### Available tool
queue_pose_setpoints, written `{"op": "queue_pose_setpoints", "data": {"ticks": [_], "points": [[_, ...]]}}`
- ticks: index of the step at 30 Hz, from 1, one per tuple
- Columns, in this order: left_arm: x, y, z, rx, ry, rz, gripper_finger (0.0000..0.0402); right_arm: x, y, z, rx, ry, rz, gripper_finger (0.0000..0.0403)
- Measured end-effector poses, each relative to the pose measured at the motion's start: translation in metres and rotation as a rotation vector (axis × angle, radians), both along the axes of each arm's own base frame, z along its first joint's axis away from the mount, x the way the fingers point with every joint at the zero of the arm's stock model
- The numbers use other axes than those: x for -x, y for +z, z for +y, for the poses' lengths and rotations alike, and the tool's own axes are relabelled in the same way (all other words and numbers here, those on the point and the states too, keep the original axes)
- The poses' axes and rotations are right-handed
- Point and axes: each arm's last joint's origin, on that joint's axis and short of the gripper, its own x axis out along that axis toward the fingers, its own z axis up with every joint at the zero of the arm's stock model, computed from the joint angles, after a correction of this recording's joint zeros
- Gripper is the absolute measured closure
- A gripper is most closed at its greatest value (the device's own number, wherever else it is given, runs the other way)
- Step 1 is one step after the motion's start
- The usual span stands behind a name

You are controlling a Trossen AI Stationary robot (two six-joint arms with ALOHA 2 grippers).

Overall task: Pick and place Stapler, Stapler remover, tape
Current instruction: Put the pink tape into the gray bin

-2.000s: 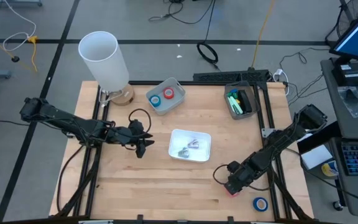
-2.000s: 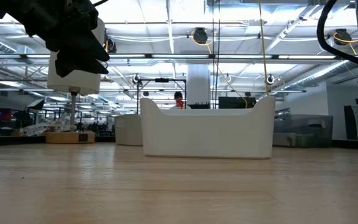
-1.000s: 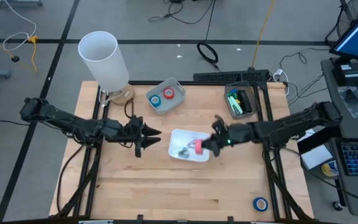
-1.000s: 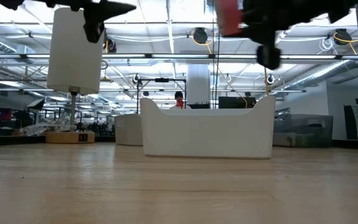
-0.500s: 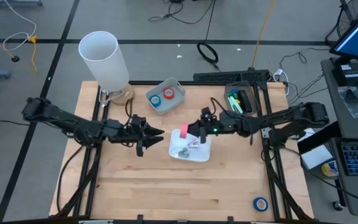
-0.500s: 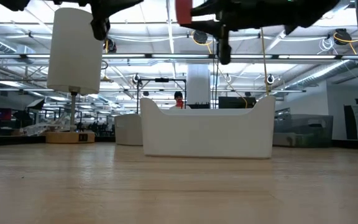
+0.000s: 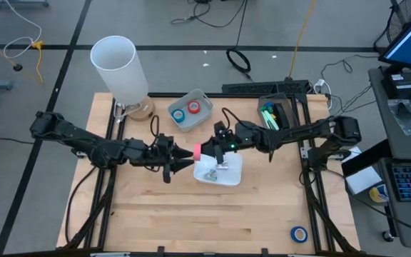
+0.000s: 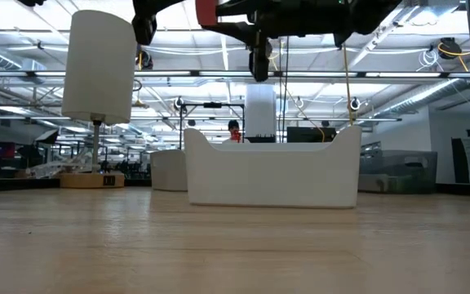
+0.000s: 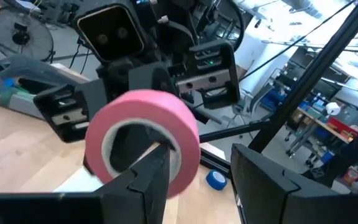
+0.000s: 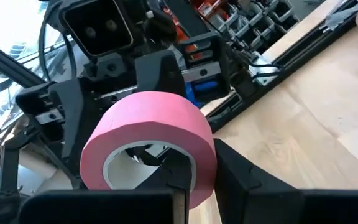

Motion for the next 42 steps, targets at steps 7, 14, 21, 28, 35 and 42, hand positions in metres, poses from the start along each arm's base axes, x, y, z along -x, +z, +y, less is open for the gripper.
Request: {"op": "queue_pose_setpoints", "data": {"ticks": [7, 14, 21, 28, 35, 42], "points": [[0.0, 0.0, 0.0, 0.007, 0.0, 0.0, 0.0231, 0.0, -0.003, -0.001, -0.002, -0.004, 0.026, 0.0371], [-0.011, -0.004, 0.002, 0.005, 0.013, 0.023, 0.0231, -0.001, -0.002, -0.005, -0.02, -0.017, 0.016, 0.0371], [-0.033, -0.002, 0.005, -0.008, -0.003, 0.035, 0.0241, -0.002, 0.0, -0.004, 0.002, -0.011, 0.036, 0.0371], [-0.033, -0.002, 0.005, -0.022, -0.027, 0.053, 0.0366, -0.002, -0.001, -0.004, 0.04, -0.002, 0.04, 0.0342], [-0.027, -0.012, 0.001, 0.007, -0.01, 0.199, 0.0367, 0.0, -0.007, -0.004, 0.136, 0.137, 0.081, 0.0274], [-0.015, -0.022, 0.004, 0.004, 0.194, 0.344, 0.0367, 0.012, -0.033, -0.006, 0.047, 0.358, 0.342, 0.0254]]}}
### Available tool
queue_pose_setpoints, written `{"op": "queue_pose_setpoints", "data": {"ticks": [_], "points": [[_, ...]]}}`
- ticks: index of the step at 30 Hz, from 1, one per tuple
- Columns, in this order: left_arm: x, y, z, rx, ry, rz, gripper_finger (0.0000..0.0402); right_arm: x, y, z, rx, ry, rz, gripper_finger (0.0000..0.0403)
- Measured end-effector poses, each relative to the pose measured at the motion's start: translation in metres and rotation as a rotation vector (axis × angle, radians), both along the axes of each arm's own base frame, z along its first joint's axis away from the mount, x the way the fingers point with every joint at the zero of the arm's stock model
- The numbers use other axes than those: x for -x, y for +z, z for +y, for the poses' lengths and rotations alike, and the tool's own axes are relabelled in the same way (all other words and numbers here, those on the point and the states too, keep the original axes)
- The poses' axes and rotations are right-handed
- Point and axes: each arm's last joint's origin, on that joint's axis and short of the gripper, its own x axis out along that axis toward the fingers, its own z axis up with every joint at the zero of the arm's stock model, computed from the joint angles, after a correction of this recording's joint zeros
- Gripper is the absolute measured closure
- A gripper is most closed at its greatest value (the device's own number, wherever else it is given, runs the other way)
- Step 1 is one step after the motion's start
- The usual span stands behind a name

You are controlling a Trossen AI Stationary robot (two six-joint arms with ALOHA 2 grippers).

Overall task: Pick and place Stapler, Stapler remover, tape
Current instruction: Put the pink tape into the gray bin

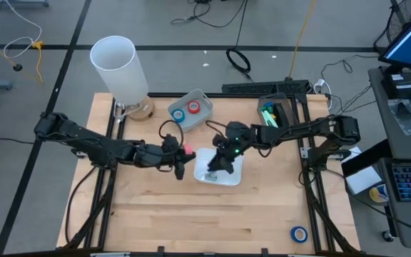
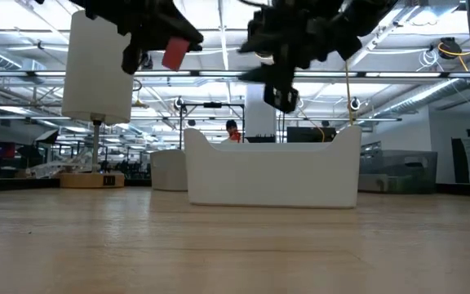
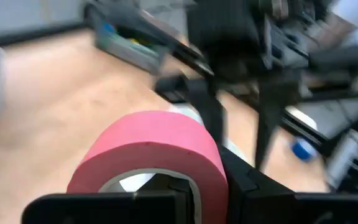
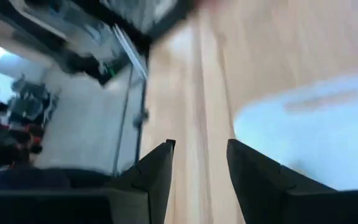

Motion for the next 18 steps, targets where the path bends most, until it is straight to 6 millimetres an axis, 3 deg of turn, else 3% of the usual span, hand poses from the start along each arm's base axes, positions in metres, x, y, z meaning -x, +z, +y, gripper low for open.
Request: {"op": "queue_pose_setpoints", "data": {"ticks": [5, 11, 18], "points": [[-0.009, 0.023, 0.004, -0.129, 0.154, -0.015, 0.0367, 0.008, -0.011, -0.001, 0.005, 0.063, 0.107, 0.0259], [-0.032, 0.058, 0.026, -0.346, 0.286, 0.131, 0.0367, 0.014, 0.007, 0.003, 0.047, 0.143, -0.01, 0.026], [-0.061, 0.052, 0.075, -0.381, 0.386, 0.384, 0.0367, 0.042, 0.035, 0.005, 0.188, 0.188, -0.191, 0.0259]]}}
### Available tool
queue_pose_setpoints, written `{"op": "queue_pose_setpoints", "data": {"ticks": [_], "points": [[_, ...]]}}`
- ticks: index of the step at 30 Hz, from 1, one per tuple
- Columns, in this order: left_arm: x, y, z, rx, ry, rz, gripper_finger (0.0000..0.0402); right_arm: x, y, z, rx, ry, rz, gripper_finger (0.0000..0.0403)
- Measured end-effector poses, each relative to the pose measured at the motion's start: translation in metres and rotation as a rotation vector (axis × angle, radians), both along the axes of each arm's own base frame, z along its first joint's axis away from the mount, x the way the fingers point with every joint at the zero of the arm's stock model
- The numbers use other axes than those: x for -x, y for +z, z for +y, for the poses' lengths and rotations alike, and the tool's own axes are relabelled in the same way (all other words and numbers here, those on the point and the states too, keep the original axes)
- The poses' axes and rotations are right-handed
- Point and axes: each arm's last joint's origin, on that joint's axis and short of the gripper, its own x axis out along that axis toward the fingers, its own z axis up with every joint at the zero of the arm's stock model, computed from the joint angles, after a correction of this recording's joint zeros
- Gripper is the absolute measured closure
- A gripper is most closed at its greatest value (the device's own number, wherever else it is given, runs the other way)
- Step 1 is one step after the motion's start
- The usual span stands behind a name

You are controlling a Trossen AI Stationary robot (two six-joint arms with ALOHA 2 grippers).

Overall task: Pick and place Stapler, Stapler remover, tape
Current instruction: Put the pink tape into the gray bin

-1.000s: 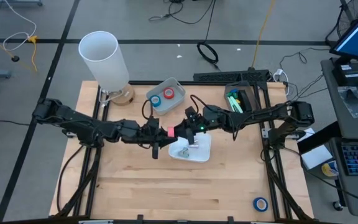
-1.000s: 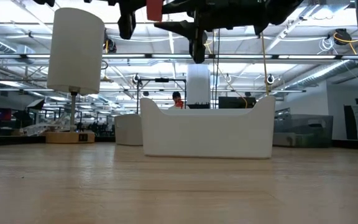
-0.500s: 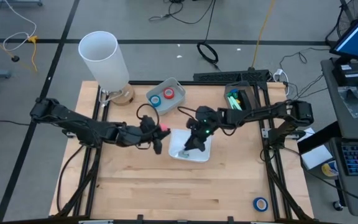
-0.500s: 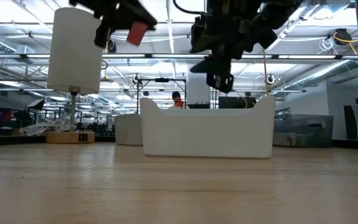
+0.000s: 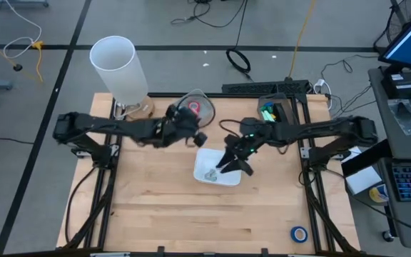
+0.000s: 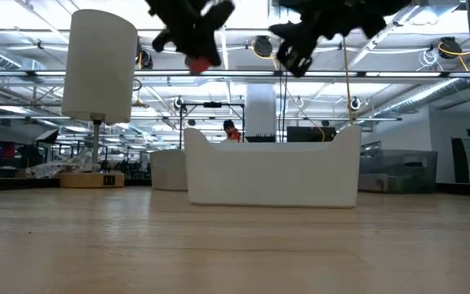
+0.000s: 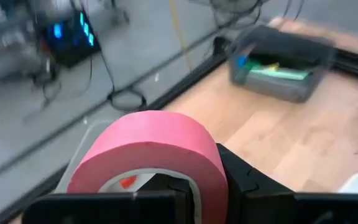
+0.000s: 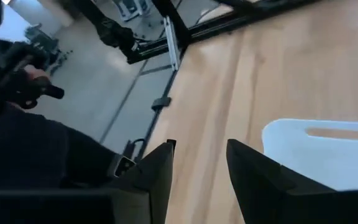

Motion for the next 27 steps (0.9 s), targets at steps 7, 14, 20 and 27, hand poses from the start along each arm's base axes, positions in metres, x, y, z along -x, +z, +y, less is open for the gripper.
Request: {"op": "queue_pose_setpoints", "data": {"ticks": [7, 14, 20, 27], "points": [[-0.021, -0.033, 0.066, 0.2, 0.082, 0.024, 0.0367, 0.047, 0.019, -0.001, 0.099, -0.152, -0.112, 0.0257], [-0.027, -0.085, 0.108, 0.415, 0.202, 0.091, 0.0367, 0.083, 0.017, -0.002, 0.118, -0.326, -0.155, 0.0261], [-0.027, -0.107, 0.117, 0.483, 0.232, 0.155, 0.0367, 0.1, 0.006, -0.003, 0.069, -0.424, -0.229, 0.0257], [-0.026, -0.118, 0.123, 0.472, 0.29, 0.186, 0.0364, 0.107, -0.007, -0.003, -0.042, -0.448, -0.329, 0.026]]}}
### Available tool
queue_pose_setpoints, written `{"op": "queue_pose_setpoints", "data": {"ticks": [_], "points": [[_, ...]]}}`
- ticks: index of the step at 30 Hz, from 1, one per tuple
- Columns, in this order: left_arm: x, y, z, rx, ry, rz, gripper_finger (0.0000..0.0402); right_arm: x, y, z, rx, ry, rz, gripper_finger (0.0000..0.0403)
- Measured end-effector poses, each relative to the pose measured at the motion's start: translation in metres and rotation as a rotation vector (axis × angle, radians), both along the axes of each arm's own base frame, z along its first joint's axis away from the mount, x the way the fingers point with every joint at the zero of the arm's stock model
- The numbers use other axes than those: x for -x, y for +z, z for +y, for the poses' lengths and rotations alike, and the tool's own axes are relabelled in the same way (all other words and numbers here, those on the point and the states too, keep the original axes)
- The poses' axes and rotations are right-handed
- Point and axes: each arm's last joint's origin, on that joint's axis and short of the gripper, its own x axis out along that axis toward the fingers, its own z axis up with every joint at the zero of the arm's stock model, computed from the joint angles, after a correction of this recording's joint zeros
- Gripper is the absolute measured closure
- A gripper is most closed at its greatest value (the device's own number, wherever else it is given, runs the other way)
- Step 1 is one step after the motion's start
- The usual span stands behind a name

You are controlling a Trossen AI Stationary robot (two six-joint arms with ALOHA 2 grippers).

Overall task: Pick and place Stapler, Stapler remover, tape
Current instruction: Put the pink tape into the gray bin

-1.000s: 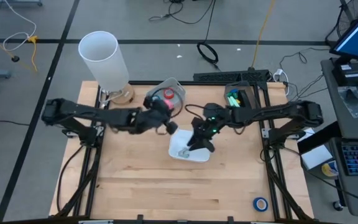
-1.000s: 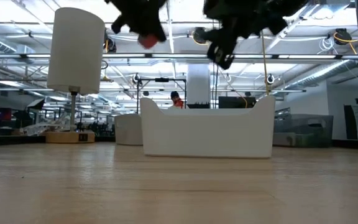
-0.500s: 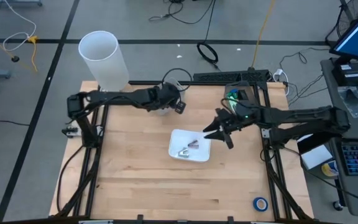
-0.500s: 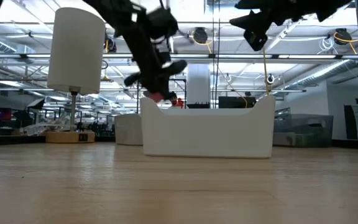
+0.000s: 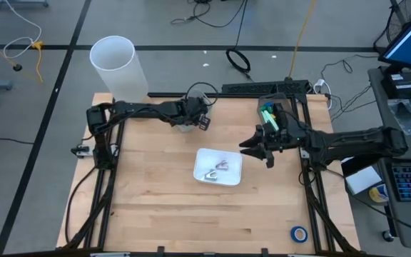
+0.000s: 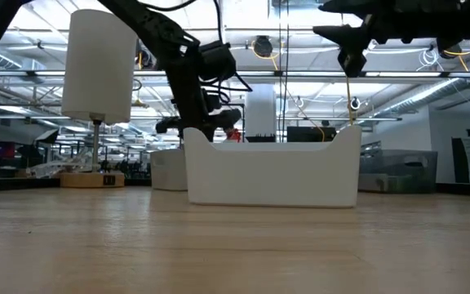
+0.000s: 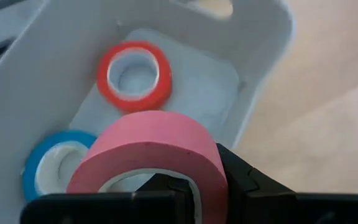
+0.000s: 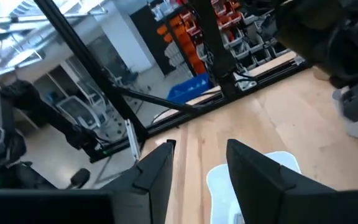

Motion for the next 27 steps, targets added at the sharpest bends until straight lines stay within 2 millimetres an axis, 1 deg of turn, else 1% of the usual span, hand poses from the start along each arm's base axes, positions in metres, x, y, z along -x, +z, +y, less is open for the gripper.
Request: {"op": "queue_pose_setpoints", "data": {"ticks": [6, 10, 16, 20, 23, 27], "points": [[0.002, -0.001, 0.008, -0.037, 0.055, -0.001, 0.0362, 0.002, -0.008, 0.0, -0.054, -0.002, -0.007, 0.0257], [0.004, -0.001, 0.012, -0.046, 0.066, 0.013, 0.0362, 0.002, -0.007, 0.0, -0.06, -0.001, -0.011, 0.026], [0.0, -0.018, 0.013, -0.009, 0.042, 0.045, 0.0361, 0.002, -0.007, 0.0, -0.06, -0.001, -0.017, 0.0258], [-0.001, -0.025, 0.014, 0.011, 0.031, 0.053, 0.0356, 0.002, -0.007, 0.0, -0.063, 0.002, -0.017, 0.0258], [-0.002, -0.024, 0.014, 0.006, 0.034, 0.044, 0.0332, 0.002, -0.007, 0.001, -0.066, 0.004, -0.016, 0.0261], [-0.002, -0.024, 0.014, -0.003, 0.024, 0.052, 0.0278, 0.002, -0.007, 0.001, -0.07, 0.005, -0.015, 0.0261]]}}
